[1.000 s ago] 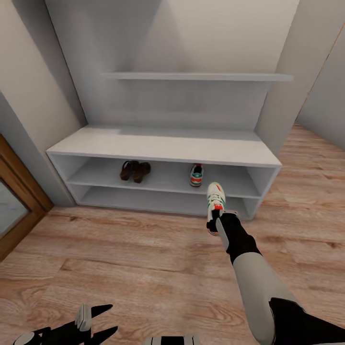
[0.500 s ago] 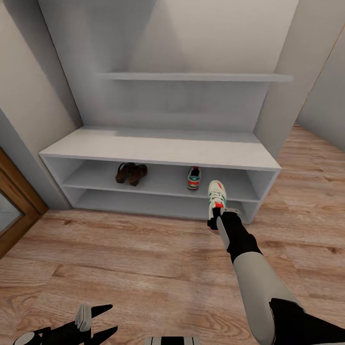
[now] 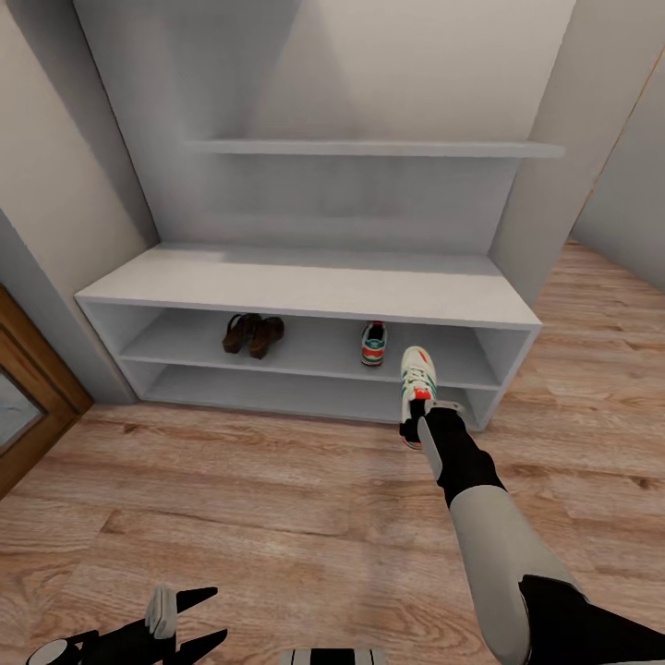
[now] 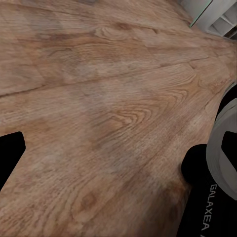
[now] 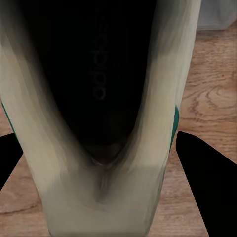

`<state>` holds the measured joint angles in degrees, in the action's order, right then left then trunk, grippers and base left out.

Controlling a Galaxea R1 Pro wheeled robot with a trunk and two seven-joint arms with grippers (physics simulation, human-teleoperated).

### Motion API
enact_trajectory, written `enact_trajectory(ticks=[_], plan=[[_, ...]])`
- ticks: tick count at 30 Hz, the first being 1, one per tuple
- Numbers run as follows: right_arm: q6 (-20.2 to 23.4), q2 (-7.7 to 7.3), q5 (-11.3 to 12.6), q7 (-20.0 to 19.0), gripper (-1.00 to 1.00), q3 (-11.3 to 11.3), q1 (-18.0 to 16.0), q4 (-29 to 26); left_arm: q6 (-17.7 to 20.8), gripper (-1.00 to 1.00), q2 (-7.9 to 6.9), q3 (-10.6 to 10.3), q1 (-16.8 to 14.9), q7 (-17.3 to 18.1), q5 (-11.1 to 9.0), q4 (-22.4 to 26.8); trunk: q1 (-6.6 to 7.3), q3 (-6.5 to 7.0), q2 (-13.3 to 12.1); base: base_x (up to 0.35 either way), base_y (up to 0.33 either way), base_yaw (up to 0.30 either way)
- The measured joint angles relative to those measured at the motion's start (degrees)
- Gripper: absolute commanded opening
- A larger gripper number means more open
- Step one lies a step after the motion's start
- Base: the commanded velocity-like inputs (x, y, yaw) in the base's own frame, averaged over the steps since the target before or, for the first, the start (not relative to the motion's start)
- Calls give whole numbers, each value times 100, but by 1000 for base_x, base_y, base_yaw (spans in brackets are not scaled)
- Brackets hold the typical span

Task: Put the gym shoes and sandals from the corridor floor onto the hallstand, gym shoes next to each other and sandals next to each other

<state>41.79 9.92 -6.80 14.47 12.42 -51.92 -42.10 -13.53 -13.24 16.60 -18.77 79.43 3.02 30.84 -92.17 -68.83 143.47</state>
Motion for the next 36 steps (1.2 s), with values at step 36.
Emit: enact_trajectory(ticks=[36], plan=[[-19, 0, 1, 4, -100, -1, 1, 53, 7, 100, 1, 17, 0, 0, -10, 0, 3, 0, 0, 144, 0, 0]])
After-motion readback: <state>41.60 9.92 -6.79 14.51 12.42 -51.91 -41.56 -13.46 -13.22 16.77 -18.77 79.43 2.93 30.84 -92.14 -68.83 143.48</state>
